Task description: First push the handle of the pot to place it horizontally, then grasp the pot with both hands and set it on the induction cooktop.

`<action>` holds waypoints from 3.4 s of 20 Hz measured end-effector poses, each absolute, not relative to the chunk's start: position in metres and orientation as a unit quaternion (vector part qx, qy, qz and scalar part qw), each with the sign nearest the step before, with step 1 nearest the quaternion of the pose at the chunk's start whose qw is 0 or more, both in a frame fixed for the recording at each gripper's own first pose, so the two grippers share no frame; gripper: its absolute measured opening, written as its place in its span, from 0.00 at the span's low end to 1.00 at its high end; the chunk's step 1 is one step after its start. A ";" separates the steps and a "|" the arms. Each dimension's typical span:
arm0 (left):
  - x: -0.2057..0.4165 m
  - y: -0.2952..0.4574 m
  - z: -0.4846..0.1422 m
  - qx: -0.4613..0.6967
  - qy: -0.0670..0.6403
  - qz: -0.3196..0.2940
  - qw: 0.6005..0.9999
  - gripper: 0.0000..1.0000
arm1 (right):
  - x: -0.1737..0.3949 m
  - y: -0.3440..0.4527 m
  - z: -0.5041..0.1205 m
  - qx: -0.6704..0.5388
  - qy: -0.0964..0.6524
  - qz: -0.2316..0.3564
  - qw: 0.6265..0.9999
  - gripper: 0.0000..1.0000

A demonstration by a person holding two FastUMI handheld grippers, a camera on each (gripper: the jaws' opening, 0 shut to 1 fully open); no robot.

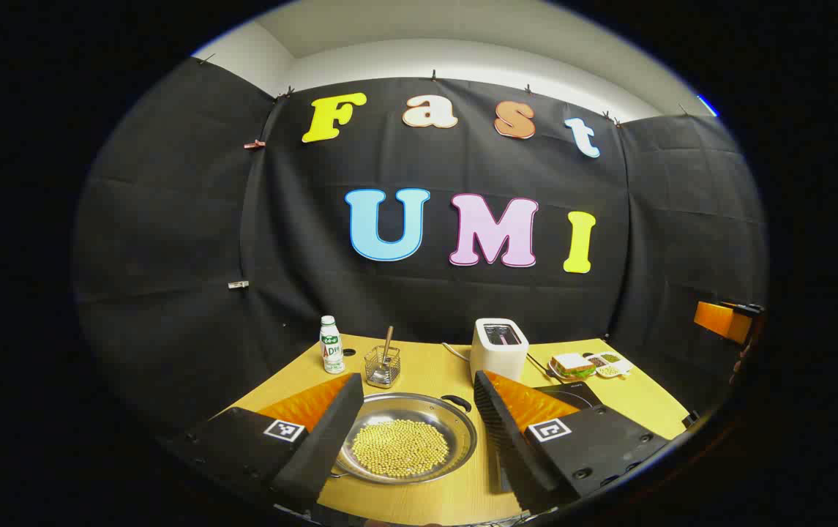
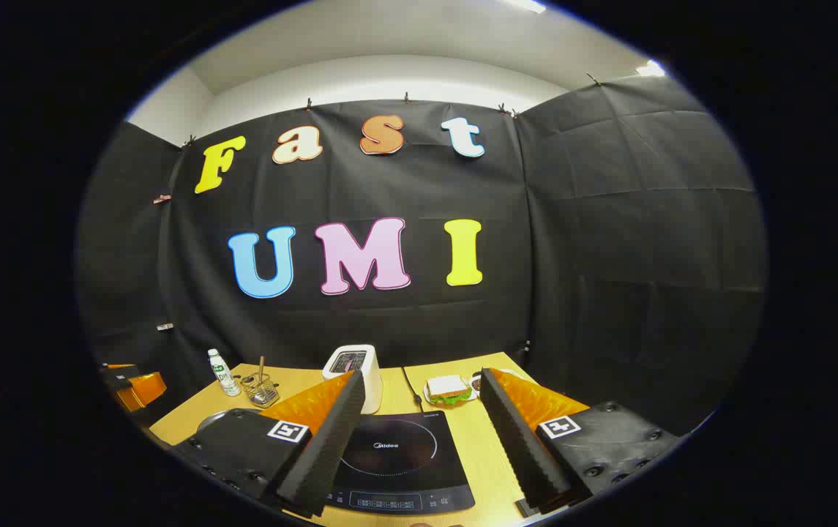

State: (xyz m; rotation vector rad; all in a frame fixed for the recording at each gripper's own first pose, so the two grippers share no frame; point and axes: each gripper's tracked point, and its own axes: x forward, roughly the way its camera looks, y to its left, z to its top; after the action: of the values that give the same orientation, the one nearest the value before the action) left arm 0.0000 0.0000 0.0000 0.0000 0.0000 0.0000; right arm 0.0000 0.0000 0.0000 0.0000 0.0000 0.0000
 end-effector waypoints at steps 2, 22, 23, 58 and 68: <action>0.000 -0.002 0.001 0.006 -0.001 -0.004 1.000 0.95 | 0.002 0.001 0.000 0.002 0.004 0.002 1.000 0.98; 0.007 -0.067 0.004 0.016 0.050 0.045 0.998 0.95 | 0.065 -0.019 -0.046 0.001 0.061 0.094 0.994 0.98; 0.005 -0.067 0.000 0.019 0.059 0.049 0.997 0.95 | 0.065 -0.019 -0.053 0.006 0.066 0.100 0.993 0.98; 0.033 0.133 -0.174 -0.086 0.290 -0.069 0.951 0.05 | 0.003 0.038 -0.047 -0.018 0.059 -0.034 0.997 0.98; 0.024 0.102 -0.226 -0.054 0.357 -0.163 0.918 0.05 | -0.015 0.052 -0.066 -0.018 0.082 -0.049 0.995 0.99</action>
State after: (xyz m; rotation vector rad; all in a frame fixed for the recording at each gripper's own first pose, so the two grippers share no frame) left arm 0.0238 0.1020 -0.2258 -0.1106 0.7352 -0.3361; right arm -0.0152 0.0517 -0.0657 -0.0352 0.1644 -0.0990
